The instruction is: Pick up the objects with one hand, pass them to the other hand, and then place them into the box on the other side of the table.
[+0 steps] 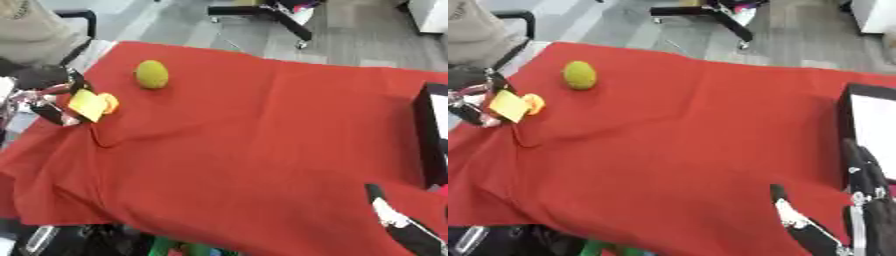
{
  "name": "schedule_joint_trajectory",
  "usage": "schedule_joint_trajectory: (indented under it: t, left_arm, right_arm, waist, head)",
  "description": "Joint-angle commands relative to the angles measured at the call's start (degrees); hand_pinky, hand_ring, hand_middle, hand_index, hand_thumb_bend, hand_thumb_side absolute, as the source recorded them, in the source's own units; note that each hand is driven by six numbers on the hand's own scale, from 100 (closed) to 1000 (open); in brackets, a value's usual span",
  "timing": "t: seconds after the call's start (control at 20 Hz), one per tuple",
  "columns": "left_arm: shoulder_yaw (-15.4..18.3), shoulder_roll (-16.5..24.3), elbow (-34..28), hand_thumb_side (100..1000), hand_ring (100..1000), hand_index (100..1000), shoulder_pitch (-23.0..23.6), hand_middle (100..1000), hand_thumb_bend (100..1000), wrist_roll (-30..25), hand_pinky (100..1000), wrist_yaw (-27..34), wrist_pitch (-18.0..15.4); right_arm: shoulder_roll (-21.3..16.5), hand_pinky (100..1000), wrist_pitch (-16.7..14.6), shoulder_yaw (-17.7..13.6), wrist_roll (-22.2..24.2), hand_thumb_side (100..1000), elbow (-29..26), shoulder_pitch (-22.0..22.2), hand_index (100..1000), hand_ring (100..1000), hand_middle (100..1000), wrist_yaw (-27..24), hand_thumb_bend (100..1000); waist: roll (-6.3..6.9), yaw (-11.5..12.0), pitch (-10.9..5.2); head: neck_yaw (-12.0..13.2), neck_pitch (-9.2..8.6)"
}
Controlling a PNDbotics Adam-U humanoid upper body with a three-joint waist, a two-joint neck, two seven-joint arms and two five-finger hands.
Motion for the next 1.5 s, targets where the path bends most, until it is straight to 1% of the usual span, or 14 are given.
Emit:
schedule_joint_trajectory:
  t: [0.05, 0.15, 0.25, 0.35, 0.45, 0.55, 0.65, 0.75, 0.85, 1.1, 1.3, 1.5]
  left_arm:
    - [1.0, 0.8, -3.0, 251, 489, 490, -0.2, 343, 100, -8.5, 679, 15.7, -1.5]
    - [1.2, 0.2, -5.0, 254, 489, 491, 0.4, 341, 100, -15.2, 672, 26.6, -0.6]
    - [1.7, -0.5, -7.8, 265, 489, 490, 1.0, 337, 100, -22.1, 662, 37.3, 2.0]
    - [2.7, -1.2, -10.9, 277, 487, 488, 1.6, 333, 100, -28.8, 654, 47.7, 5.7]
    - [3.8, -1.8, -13.7, 290, 486, 488, 2.1, 332, 100, -34.3, 647, 56.7, 9.8]
    - [5.1, -2.5, -16.4, 312, 486, 490, 2.6, 334, 100, -38.4, 643, 64.6, 14.1]
    - [6.2, -3.3, -19.0, 340, 486, 491, 3.2, 336, 100, -41.2, 639, 71.1, 18.1]
    - [7.1, -4.2, -21.9, 353, 486, 494, 3.8, 338, 100, -42.8, 639, 76.0, 21.7]
    - [7.6, -5.2, -24.7, 376, 486, 493, 4.3, 339, 100, -43.7, 638, 79.7, 24.6]
    - [8.2, -8.7, -32.4, 456, 483, 495, 4.8, 347, 100, -43.7, 634, 88.3, 31.7]
    - [7.5, -12.2, -39.0, 499, 483, 497, 4.7, 353, 100, -42.3, 634, 93.9, 37.4]
    - [5.5, -16.1, -45.7, 522, 484, 500, 4.7, 358, 100, -41.2, 634, 97.3, 42.8]
  right_arm:
    - [-0.2, 888, 0.1, -0.4, 0.0, 519, -1.3, -0.4, 1000, 996, 931, -0.2, 508]
    - [-0.1, 888, 0.1, -0.5, 0.0, 519, -1.4, -0.4, 1000, 996, 931, -0.2, 509]
    - [-0.1, 888, 0.1, -0.5, 0.0, 520, -1.4, -0.4, 1000, 996, 931, -0.2, 512]
    - [-0.1, 888, 0.1, -0.5, 0.0, 520, -1.4, -0.3, 1000, 996, 931, -0.2, 510]
    - [0.0, 888, 0.2, -0.5, 0.0, 521, -1.4, -0.3, 1000, 996, 931, -0.2, 510]
    - [0.0, 888, 0.2, -0.6, 0.0, 521, -1.4, -0.3, 1000, 996, 931, -0.3, 511]
    - [0.0, 888, 0.2, -0.6, 0.0, 521, -1.4, -0.3, 1000, 996, 931, -0.3, 512]
    - [0.1, 888, 0.2, -0.6, 0.0, 522, -1.4, -0.3, 1000, 996, 931, -0.3, 512]
    - [0.1, 888, 0.2, -0.6, 0.0, 522, -1.4, -0.3, 1000, 996, 931, -0.3, 513]
    - [0.3, 888, 0.2, -0.6, 0.0, 525, -1.4, -0.3, 1000, 996, 931, -0.4, 514]
    - [0.4, 888, 0.1, -0.5, 0.0, 525, -1.5, -0.4, 1000, 997, 931, -0.5, 516]
    - [0.6, 888, 0.1, -0.4, 0.1, 526, -1.6, -0.5, 1000, 997, 931, -0.6, 517]
  waist:
    - [0.06, 0.1, -0.69]
    - [0.02, 0.1, -0.67]
    - [-0.04, 0.2, -0.66]
    - [-0.10, 0.3, -0.66]
    - [-0.16, 0.4, -0.65]
    - [-0.22, 0.5, -0.64]
    - [-0.29, 0.6, -0.63]
    - [-0.37, 0.6, -0.60]
    - [-0.44, 0.6, -0.57]
    - [-0.63, 0.6, -0.50]
    - [-0.81, 0.6, -0.44]
    - [-1.03, 0.4, -0.35]
  head:
    - [-0.1, -0.15]
    - [-0.2, -0.15]
    - [-0.3, -0.15]
    - [-0.3, -0.15]
    - [-0.3, -0.15]
    - [-0.4, -0.15]
    - [-0.5, -0.15]
    - [-0.6, -0.15]
    - [-0.7, -0.15]
    - [-1.0, -0.15]
    - [-1.4, -0.15]
    - [-2.0, -0.15]
